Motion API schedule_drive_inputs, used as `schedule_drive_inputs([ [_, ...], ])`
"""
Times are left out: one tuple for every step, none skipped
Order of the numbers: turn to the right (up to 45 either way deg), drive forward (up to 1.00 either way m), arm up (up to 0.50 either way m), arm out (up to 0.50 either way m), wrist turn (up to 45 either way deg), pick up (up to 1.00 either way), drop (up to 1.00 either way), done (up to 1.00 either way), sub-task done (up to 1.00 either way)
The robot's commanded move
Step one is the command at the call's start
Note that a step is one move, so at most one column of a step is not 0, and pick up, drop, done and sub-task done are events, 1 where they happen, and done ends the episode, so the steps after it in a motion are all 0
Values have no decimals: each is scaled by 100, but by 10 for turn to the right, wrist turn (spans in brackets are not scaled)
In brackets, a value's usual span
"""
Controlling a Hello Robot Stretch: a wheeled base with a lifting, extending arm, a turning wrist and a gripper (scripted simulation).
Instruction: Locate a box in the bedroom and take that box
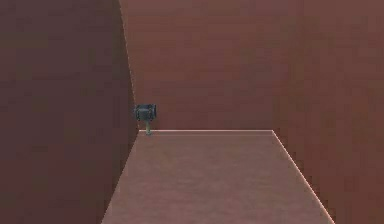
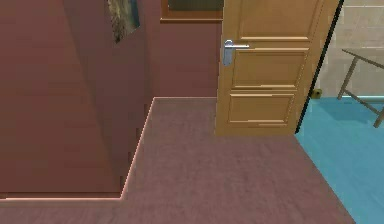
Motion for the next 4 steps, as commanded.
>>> schedule_drive_inputs([
  [0,10,0,0,0,0,0,0,0],
  [-450,0,0,0,0,0,0,0,0],
  [-270,0,0,0,0,0,0,0,0],
  [0,15,0,0,0,0,0,0,0],
])
